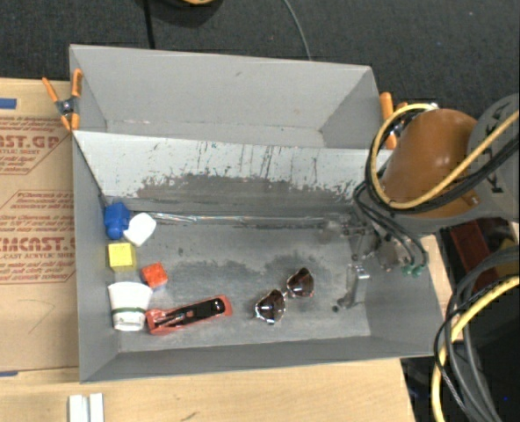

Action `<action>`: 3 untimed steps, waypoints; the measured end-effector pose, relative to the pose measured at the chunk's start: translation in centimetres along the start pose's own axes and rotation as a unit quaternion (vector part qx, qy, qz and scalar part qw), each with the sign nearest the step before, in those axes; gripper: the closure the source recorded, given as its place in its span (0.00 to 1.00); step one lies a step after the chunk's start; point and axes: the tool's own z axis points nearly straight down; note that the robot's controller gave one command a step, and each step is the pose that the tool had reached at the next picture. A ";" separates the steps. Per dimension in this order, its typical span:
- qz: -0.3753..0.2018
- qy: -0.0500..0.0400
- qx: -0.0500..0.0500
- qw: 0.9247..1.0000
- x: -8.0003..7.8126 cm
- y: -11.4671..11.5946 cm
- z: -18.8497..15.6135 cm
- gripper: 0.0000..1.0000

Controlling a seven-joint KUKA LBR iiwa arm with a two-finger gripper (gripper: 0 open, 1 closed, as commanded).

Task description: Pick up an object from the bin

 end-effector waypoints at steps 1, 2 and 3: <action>-0.006 0.003 -0.002 1.000 0.2 1.6 1.5 0.00; -0.071 0.009 -0.004 0.997 1.9 4.0 3.6 0.00; -0.173 0.003 -0.002 0.985 1.0 4.2 3.8 0.00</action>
Offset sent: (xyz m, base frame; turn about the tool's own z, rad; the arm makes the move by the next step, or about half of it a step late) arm -0.0306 0.0312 -0.0045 -0.3340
